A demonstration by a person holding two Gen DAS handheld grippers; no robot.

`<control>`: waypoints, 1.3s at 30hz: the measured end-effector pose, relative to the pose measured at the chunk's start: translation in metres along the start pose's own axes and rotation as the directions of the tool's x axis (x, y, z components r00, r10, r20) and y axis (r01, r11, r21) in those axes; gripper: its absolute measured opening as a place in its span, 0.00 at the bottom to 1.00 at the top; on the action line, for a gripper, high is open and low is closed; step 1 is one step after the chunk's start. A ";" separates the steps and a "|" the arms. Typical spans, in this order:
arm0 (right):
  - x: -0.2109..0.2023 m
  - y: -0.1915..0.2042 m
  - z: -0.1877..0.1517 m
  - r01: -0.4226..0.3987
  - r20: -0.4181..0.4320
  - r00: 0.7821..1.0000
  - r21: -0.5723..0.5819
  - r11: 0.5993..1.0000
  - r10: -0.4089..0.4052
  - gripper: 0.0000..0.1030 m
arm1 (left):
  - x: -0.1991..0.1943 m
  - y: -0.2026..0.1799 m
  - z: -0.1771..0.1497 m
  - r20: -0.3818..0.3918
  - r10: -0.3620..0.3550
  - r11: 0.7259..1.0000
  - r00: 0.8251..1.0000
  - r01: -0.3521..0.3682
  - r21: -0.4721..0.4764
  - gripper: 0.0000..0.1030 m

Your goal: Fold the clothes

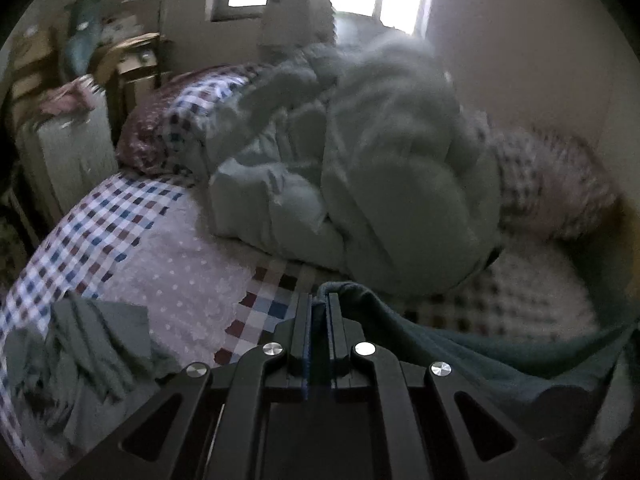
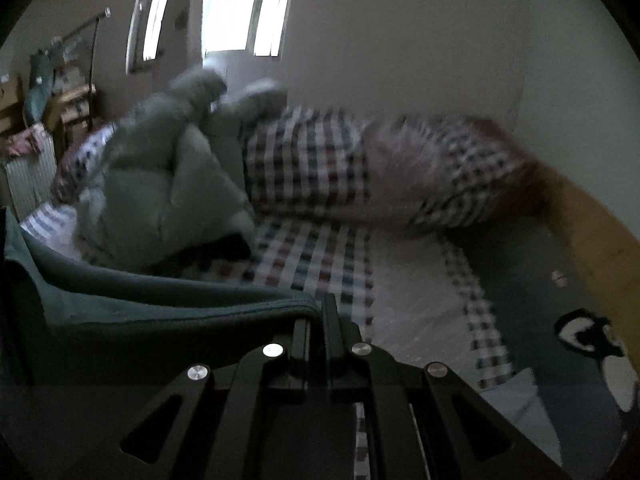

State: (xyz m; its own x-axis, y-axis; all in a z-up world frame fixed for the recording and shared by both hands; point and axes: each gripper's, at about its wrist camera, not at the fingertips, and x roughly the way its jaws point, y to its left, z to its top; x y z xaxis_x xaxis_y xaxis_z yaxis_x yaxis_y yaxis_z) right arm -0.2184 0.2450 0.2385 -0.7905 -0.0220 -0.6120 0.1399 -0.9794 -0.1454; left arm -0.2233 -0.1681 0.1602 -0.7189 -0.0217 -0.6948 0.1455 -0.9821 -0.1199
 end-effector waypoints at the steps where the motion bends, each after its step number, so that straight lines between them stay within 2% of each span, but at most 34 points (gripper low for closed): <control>1: 0.020 0.000 -0.003 -0.024 -0.023 0.999 0.005 1.000 0.024 0.03 | 0.014 -0.003 -0.002 -0.009 0.009 1.000 1.000 -0.009 0.016 0.05; 5: 0.087 0.007 -0.017 -0.021 -0.123 0.992 -0.037 0.999 0.017 0.04 | 0.066 -0.002 -0.010 -0.060 0.038 0.999 0.997 -0.037 0.024 0.05; 13: 0.163 0.011 -0.058 0.002 -0.252 0.967 -0.107 0.994 -0.029 0.05 | 0.135 0.001 -0.038 -0.134 0.047 0.998 0.990 -0.041 0.047 0.06; 15: 0.171 0.014 -0.066 -0.003 -0.273 0.961 -0.130 0.991 -0.033 0.12 | 0.145 0.002 -0.045 -0.159 0.040 0.998 0.986 -0.032 0.052 0.06; 16: 0.172 0.015 -0.069 0.002 -0.277 0.960 -0.146 0.989 -0.042 0.21 | 0.148 0.003 -0.048 -0.168 0.036 0.998 0.985 -0.028 0.053 0.07; 17: 0.173 0.016 -0.072 0.009 -0.279 0.959 -0.162 0.987 -0.055 0.27 | 0.150 0.004 -0.051 -0.174 0.035 0.998 0.984 -0.025 0.059 0.12; 18: 0.173 0.016 -0.075 0.014 -0.279 0.958 -0.175 0.985 -0.063 0.36 | 0.150 0.006 -0.053 -0.179 0.039 0.998 0.983 -0.027 0.065 0.18; 19: 0.172 0.015 -0.077 0.019 -0.282 0.957 -0.182 0.983 -0.071 0.44 | 0.151 0.008 -0.055 -0.183 0.042 0.997 0.982 -0.030 0.071 0.22; 21: 0.167 0.013 -0.079 0.031 -0.282 0.956 -0.195 0.980 -0.087 0.46 | 0.149 0.016 -0.059 -0.184 0.035 0.997 0.982 -0.023 0.068 0.37; 23: 0.159 0.009 -0.079 0.043 -0.269 0.958 -0.198 0.979 -0.097 0.48 | 0.141 0.025 -0.061 -0.172 0.018 0.998 0.985 -0.008 0.055 0.44; 26: 0.141 -0.001 -0.078 0.055 -0.244 0.966 -0.154 0.987 -0.092 0.50 | 0.121 0.039 -0.062 -0.134 -0.019 0.999 0.991 0.023 0.026 0.51; 29: 0.118 -0.012 -0.079 0.045 -0.219 0.974 -0.095 0.994 -0.065 0.51 | 0.094 0.051 -0.062 -0.097 -0.057 0.998 0.994 0.057 -0.008 0.53; 33: 0.076 -0.030 -0.086 0.027 -0.183 0.983 -0.005 1.000 -0.027 0.51 | 0.050 0.056 -0.064 -0.034 -0.121 0.992 0.992 0.120 -0.027 0.77; 39: -0.019 -0.067 -0.112 0.000 -0.090 0.996 0.155 0.988 0.014 0.53 | -0.035 0.038 -0.080 0.044 -0.236 0.972 0.971 0.236 0.014 0.79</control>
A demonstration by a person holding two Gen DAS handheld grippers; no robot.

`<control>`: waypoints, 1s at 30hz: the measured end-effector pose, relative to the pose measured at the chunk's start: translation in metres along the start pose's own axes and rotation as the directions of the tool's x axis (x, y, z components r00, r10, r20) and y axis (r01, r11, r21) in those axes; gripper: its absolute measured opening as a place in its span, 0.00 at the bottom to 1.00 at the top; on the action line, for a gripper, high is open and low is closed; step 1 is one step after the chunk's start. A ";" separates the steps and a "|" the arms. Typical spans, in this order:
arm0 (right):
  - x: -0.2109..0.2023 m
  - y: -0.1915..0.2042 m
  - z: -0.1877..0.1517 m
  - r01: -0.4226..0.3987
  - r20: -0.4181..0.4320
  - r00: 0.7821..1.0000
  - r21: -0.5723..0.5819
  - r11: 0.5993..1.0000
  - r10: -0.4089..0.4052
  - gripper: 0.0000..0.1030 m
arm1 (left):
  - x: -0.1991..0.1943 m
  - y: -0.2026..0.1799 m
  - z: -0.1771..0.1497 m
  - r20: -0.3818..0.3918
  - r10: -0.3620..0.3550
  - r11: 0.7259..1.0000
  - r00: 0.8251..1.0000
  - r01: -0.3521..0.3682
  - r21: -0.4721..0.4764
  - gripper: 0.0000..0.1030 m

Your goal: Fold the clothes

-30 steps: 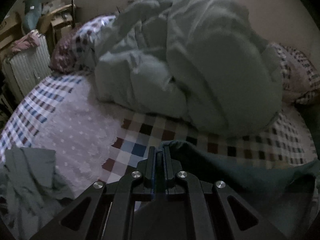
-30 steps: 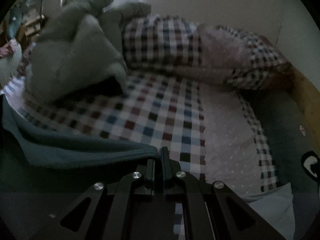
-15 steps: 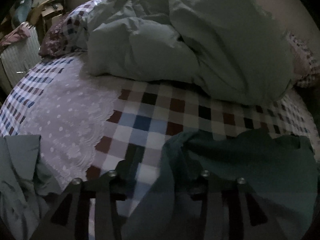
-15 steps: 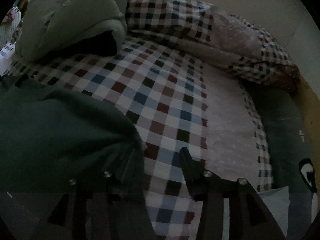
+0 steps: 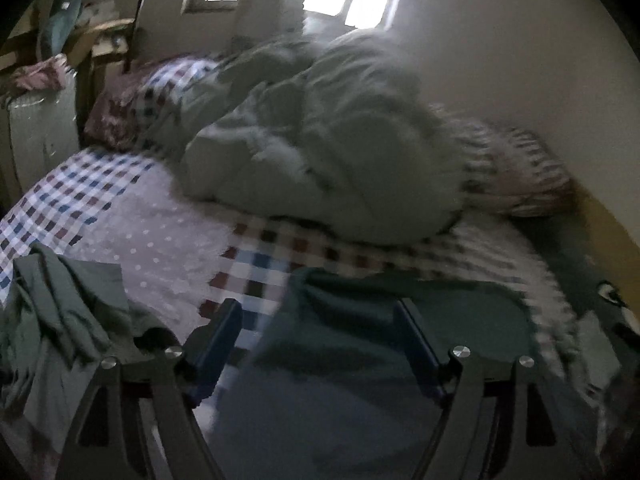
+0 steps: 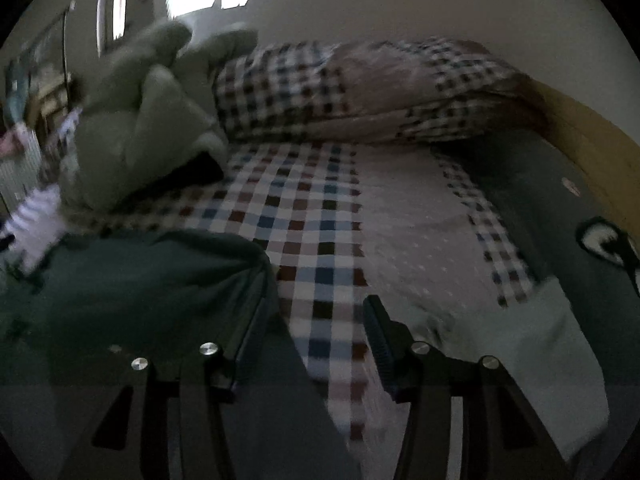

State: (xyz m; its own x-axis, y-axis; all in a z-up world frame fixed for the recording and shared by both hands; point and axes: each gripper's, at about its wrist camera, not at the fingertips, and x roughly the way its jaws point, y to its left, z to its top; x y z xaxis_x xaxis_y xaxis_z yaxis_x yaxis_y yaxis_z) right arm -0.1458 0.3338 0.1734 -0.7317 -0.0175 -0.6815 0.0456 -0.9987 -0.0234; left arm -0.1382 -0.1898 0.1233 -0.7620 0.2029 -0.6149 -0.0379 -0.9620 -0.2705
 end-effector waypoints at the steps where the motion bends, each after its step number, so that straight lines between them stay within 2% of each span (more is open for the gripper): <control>1: -0.019 -0.010 -0.008 0.002 0.018 1.000 0.028 1.000 -0.003 0.54 | -0.013 -0.009 -0.003 0.008 -0.023 1.000 1.000 0.023 0.009 0.80; 5: -0.089 -0.044 -0.052 0.046 0.069 0.996 0.103 0.994 -0.053 0.56 | -0.063 -0.059 -0.025 0.033 -0.106 0.991 0.994 0.103 0.090 0.81; 8: -0.136 -0.065 -0.087 0.104 0.105 0.988 0.120 0.987 -0.116 0.56 | -0.089 -0.111 -0.047 0.024 -0.185 0.969 0.982 0.179 0.173 0.83; 10: -0.162 -0.080 -0.109 0.121 0.106 0.985 0.148 0.982 -0.138 0.56 | -0.104 -0.155 -0.067 0.004 -0.250 0.942 0.968 0.242 0.234 0.83; 14: -0.200 -0.107 -0.150 0.072 0.084 0.992 0.238 0.969 -0.095 0.56 | -0.116 -0.234 -0.108 -0.042 -0.342 0.883 0.939 0.337 0.327 0.83; 16: -0.216 -0.113 -0.169 0.063 0.082 0.993 0.249 0.966 -0.085 0.56 | -0.122 -0.277 -0.134 -0.071 -0.391 0.841 0.918 0.388 0.378 0.83; 19: -0.232 -0.117 -0.193 0.066 0.084 0.992 0.260 0.963 -0.091 0.56 | -0.129 -0.346 -0.180 -0.131 -0.452 0.760 0.883 0.457 0.461 0.83; 23: -0.246 -0.129 -0.221 0.051 0.091 0.993 0.296 0.954 -0.081 0.56 | -0.128 -0.407 -0.227 -0.236 -0.504 0.676 0.831 0.550 0.490 0.83; 27: -0.249 -0.141 -0.240 0.057 0.083 0.993 0.297 0.953 -0.085 0.56 | -0.121 -0.446 -0.272 -0.333 -0.521 0.625 0.786 0.616 0.480 0.83; 29: -0.251 -0.148 -0.252 0.050 0.092 0.992 0.320 0.946 -0.083 0.56 | -0.115 -0.459 -0.293 -0.381 -0.534 0.611 0.755 0.656 0.443 0.83; 30: -0.253 -0.152 -0.258 0.044 0.101 0.992 0.335 0.941 -0.082 0.56 | -0.112 -0.464 -0.302 -0.397 -0.532 0.609 0.748 0.663 0.434 0.83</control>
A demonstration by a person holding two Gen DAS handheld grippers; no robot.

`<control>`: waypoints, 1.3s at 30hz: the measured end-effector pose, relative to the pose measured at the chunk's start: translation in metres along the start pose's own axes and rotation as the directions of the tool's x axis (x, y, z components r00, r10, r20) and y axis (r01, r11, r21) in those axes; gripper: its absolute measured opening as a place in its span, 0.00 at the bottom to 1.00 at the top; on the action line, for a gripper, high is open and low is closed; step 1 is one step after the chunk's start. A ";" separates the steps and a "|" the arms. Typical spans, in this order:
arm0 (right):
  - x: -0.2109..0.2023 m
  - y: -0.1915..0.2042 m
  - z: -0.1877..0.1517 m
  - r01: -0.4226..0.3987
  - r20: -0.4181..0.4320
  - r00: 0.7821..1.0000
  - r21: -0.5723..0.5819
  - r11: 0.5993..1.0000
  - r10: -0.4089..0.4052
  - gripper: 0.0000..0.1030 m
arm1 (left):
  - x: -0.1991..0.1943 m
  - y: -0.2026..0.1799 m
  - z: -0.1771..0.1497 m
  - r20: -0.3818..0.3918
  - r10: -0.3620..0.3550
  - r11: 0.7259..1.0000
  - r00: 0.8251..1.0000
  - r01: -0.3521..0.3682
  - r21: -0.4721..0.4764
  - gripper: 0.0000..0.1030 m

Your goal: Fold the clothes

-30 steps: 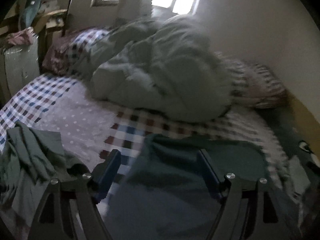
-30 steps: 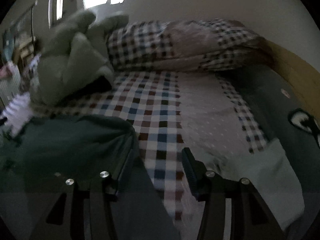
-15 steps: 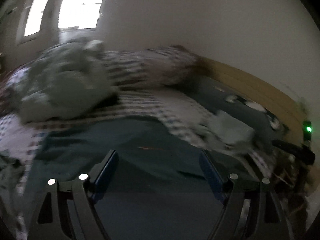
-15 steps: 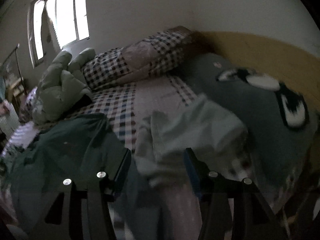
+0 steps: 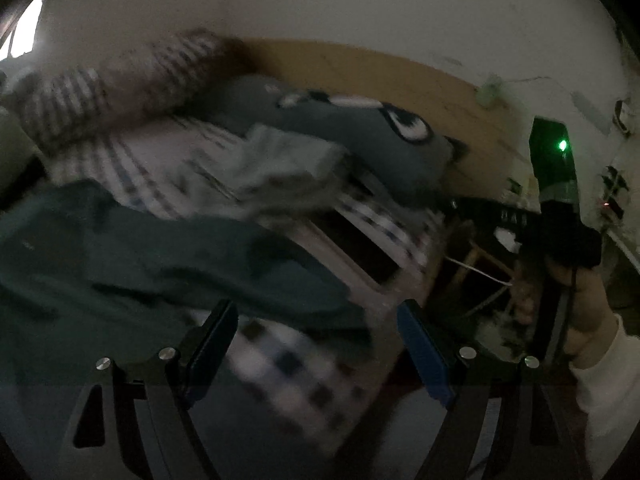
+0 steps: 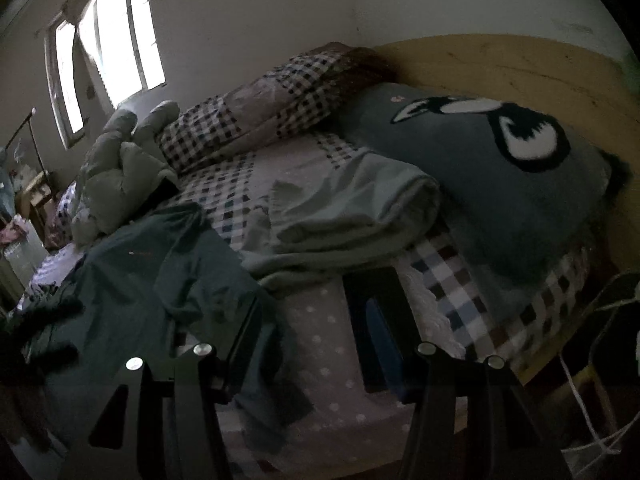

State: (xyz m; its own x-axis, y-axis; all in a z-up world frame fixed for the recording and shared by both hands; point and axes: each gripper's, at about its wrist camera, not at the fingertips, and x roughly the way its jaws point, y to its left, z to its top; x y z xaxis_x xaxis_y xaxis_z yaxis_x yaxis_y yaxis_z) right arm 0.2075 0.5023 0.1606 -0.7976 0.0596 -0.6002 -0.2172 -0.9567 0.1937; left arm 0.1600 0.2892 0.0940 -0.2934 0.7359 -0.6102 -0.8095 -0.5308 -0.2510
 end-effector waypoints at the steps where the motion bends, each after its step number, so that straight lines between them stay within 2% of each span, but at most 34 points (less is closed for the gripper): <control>1: -0.002 -0.005 -0.004 -0.001 0.010 1.000 0.017 1.000 0.001 0.56 | 0.009 -0.005 -0.004 -0.014 -0.010 1.000 1.000 0.010 -0.006 0.83; 5: -0.003 -0.018 -0.014 -0.013 0.030 0.999 0.048 0.999 0.011 0.56 | 0.040 -0.023 -0.017 -0.058 -0.038 0.999 0.998 0.038 0.003 0.77; 7: 0.001 -0.023 -0.019 -0.013 0.022 1.000 0.041 0.999 0.012 0.56 | 0.055 -0.024 -0.022 -0.091 -0.083 0.996 0.992 0.081 -0.031 0.66; 9: 0.004 -0.026 -0.023 -0.018 0.017 1.000 0.035 0.999 0.018 0.56 | 0.072 -0.028 -0.026 -0.129 -0.094 0.995 0.987 0.087 -0.058 0.52; 11: 0.005 -0.029 -0.027 -0.016 0.018 1.000 0.031 0.999 0.015 0.56 | 0.087 -0.031 -0.029 -0.149 -0.090 0.994 0.985 0.080 -0.073 0.47; 14: 0.006 -0.035 -0.031 -0.021 0.024 1.000 0.040 0.999 0.020 0.56 | 0.104 -0.031 -0.031 -0.160 -0.083 0.992 0.984 0.066 -0.107 0.45; 16: 0.006 -0.038 -0.033 -0.031 0.029 0.999 0.050 0.998 0.029 0.56 | 0.111 -0.030 -0.031 -0.159 -0.077 0.990 0.984 0.056 -0.131 0.33; 18: 0.007 -0.040 -0.034 -0.034 0.032 0.999 0.053 0.998 0.032 0.56 | 0.115 -0.026 -0.032 -0.165 -0.052 0.987 0.985 0.025 -0.160 0.09; 19: 0.008 -0.041 -0.035 -0.037 0.033 0.999 0.056 0.998 0.035 0.56 | 0.115 -0.022 -0.032 -0.161 -0.051 0.983 0.986 0.021 -0.184 0.04; 22: 0.012 -0.040 -0.038 -0.050 0.028 0.998 0.057 0.997 0.048 0.56 | 0.109 -0.012 -0.033 -0.140 -0.053 0.973 0.989 0.020 -0.229 0.01; 27: 0.026 -0.031 -0.044 -0.095 -0.025 0.995 0.014 0.995 0.096 0.56 | 0.076 0.011 -0.041 -0.101 -0.001 0.959 0.995 -0.027 -0.281 0.00; 29: 0.034 -0.025 -0.045 -0.109 -0.070 0.992 -0.020 0.994 0.107 0.56 | 0.069 0.020 -0.045 -0.102 0.011 0.953 0.995 -0.041 -0.301 0.00; 31: 0.049 -0.013 -0.046 -0.106 -0.142 0.986 -0.100 0.989 0.092 0.56 | 0.068 0.027 -0.049 -0.121 0.009 0.947 0.993 -0.048 -0.318 0.00; 33: 0.061 -0.005 -0.051 -0.118 -0.194 0.977 -0.158 0.980 0.087 0.55 | 0.068 0.028 -0.051 -0.123 -0.009 0.944 0.992 -0.032 -0.327 0.00; 35: 0.075 -0.001 -0.058 -0.176 -0.264 0.957 -0.188 0.966 0.123 0.51 | 0.064 0.026 -0.051 -0.102 -0.037 0.944 0.994 0.002 -0.329 0.00; 39: 0.096 -0.010 -0.074 -0.227 -0.349 0.925 -0.199 0.953 0.147 0.37 | 0.058 0.019 -0.051 -0.081 -0.059 0.953 0.995 0.032 -0.301 0.00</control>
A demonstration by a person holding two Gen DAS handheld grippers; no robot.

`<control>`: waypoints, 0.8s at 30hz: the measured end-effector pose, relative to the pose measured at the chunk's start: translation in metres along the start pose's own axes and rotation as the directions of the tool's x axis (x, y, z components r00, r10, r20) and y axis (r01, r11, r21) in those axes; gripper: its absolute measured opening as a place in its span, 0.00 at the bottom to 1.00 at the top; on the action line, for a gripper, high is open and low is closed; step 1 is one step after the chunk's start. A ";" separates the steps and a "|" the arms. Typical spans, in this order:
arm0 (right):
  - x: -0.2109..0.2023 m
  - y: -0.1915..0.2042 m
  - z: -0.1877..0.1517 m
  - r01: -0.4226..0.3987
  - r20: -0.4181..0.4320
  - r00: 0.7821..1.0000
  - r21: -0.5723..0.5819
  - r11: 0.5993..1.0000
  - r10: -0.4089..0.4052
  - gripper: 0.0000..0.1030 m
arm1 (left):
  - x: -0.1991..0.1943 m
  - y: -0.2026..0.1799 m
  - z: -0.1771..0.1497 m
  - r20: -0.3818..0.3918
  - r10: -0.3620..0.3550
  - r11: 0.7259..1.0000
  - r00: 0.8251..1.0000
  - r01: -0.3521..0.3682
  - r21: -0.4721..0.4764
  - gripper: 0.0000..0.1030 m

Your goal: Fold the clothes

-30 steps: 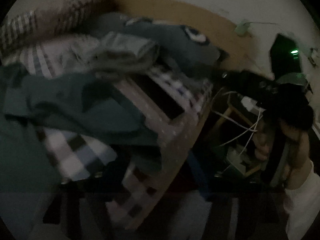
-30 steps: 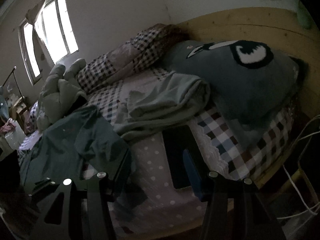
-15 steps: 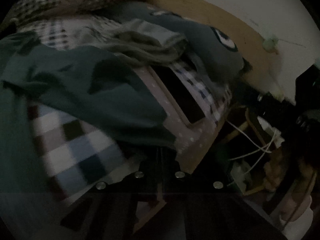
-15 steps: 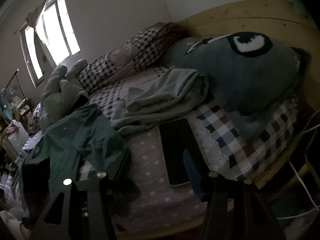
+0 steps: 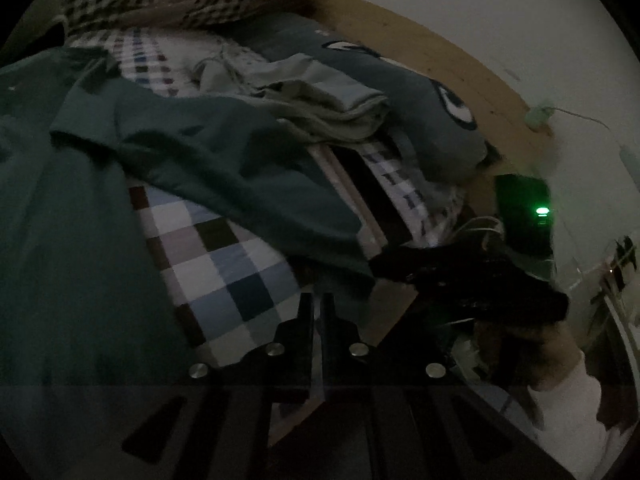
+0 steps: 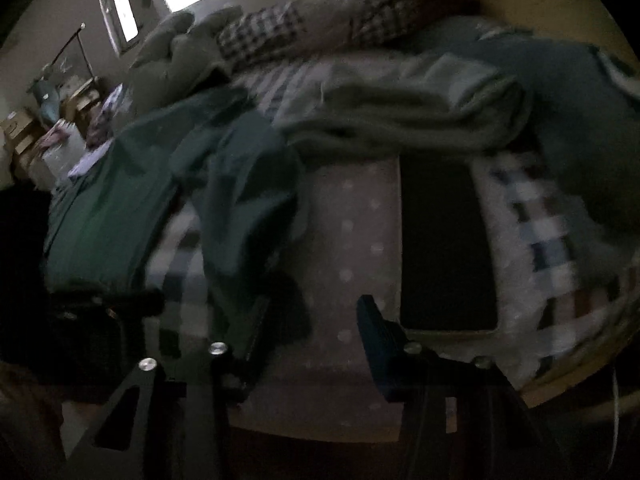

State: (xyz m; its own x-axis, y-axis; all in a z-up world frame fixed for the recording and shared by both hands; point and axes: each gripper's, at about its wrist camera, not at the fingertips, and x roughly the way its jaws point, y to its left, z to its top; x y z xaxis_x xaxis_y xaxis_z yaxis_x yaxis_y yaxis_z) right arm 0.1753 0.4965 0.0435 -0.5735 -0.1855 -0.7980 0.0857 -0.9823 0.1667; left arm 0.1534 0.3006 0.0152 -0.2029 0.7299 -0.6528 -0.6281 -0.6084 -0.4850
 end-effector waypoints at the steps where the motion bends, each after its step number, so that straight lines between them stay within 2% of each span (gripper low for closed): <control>1: 0.005 -0.003 -0.002 -0.014 -0.016 1.000 0.000 1.000 0.014 0.36 | -0.001 -0.001 -0.001 0.002 -0.004 1.000 1.000 0.004 0.007 0.00; 4: 0.016 -0.003 -0.007 -0.065 -0.048 0.997 -0.026 0.998 0.063 0.36 | 0.001 -0.002 -0.004 -0.010 0.008 1.000 1.000 -0.008 0.020 0.01; 8: 0.021 0.004 -0.004 -0.068 -0.047 0.997 -0.075 0.995 0.064 0.36 | 0.000 -0.001 -0.007 -0.019 0.050 0.998 0.999 -0.050 0.030 0.06; 11: 0.022 0.013 -0.001 -0.055 -0.034 0.998 -0.117 0.992 0.051 0.36 | 0.000 -0.001 -0.008 -0.021 0.045 0.999 0.999 -0.044 0.028 0.14; 12: 0.022 0.016 -0.002 -0.043 -0.027 0.999 -0.128 0.991 0.040 0.31 | 0.000 -0.001 -0.008 -0.022 0.043 0.999 0.999 -0.042 0.027 0.15; 13: 0.021 0.018 -0.002 -0.030 -0.019 0.999 -0.137 0.990 0.028 0.19 | 0.000 -0.001 -0.007 -0.023 0.035 0.999 0.999 -0.034 0.018 0.15; 15: 0.020 0.020 -0.002 -0.015 -0.018 1.000 -0.146 0.989 0.012 0.04 | 0.001 -0.001 -0.004 -0.025 0.019 1.000 0.999 -0.019 0.001 0.15; 19: 0.008 0.015 -0.006 -0.009 -0.015 1.000 -0.137 0.991 0.007 0.01 | -0.003 -0.012 0.003 -0.001 0.019 0.999 1.000 -0.019 0.044 0.16; 21: -0.005 0.009 -0.008 -0.013 0.009 1.000 -0.103 0.995 0.014 0.01 | -0.006 -0.024 0.006 0.014 0.034 0.994 0.999 -0.035 0.108 0.18; 22: -0.012 0.005 -0.010 -0.019 0.024 1.000 -0.080 0.997 0.021 0.01 | -0.007 -0.032 0.006 0.022 0.035 0.989 0.999 -0.038 0.142 0.20; 24: -0.027 -0.004 -0.011 -0.033 0.058 0.998 -0.026 0.999 0.034 0.01 | -0.008 -0.045 0.007 0.036 0.030 0.980 0.999 -0.036 0.196 0.34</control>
State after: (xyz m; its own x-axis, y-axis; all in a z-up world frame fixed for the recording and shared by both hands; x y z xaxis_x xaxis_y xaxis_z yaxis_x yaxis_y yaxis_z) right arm 0.1993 0.5053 0.0580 -0.6162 -0.2172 -0.7571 0.1256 -0.9760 0.1778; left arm 0.1784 0.3239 0.0463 -0.2483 0.7219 -0.6459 -0.7552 -0.5618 -0.3377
